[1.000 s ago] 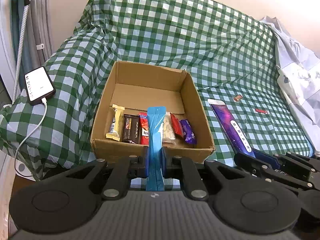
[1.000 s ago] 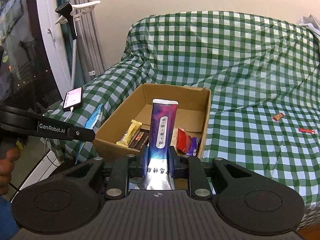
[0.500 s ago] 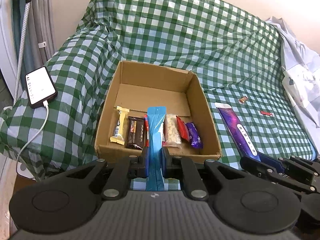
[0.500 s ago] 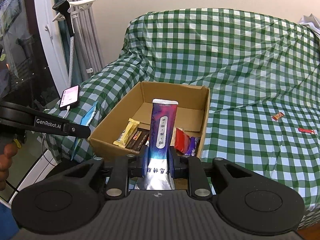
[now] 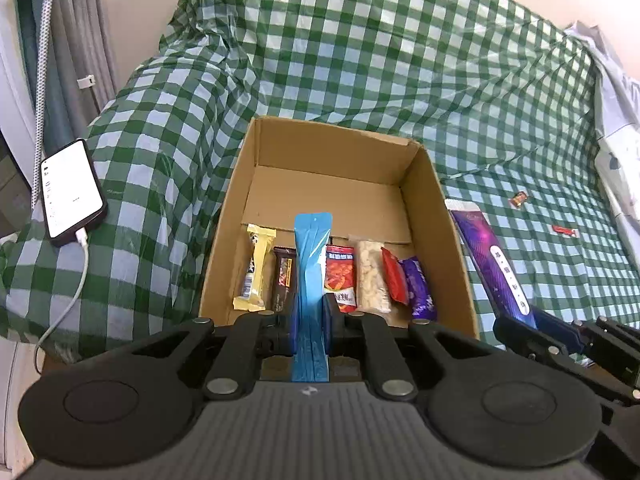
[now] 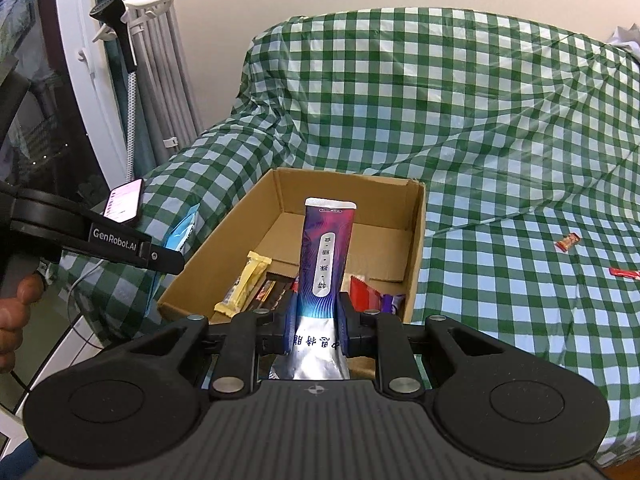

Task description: Organize snacks

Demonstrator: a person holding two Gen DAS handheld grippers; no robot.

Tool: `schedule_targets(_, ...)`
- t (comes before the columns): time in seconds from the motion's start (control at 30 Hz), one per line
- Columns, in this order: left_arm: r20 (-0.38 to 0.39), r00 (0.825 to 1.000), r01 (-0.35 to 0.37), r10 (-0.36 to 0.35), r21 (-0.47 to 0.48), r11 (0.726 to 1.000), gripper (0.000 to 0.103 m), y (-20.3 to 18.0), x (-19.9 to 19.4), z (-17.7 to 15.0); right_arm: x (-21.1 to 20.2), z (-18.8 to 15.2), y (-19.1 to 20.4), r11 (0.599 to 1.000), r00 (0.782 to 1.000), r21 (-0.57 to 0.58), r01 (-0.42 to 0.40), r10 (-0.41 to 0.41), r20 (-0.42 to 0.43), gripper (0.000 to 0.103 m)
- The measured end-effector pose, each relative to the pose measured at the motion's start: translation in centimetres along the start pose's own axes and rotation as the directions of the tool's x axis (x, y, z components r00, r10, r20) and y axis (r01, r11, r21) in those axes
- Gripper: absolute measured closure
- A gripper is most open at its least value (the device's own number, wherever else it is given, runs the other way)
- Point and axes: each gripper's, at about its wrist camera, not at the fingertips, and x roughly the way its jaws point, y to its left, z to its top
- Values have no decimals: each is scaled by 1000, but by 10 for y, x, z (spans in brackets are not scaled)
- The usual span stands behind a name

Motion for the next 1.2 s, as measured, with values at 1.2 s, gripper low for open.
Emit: schedule_targets(1.2,-173,981,-75,85,61,995,90,-9,164,60,158,26,-45,997,988,70,13,-2,-151,81)
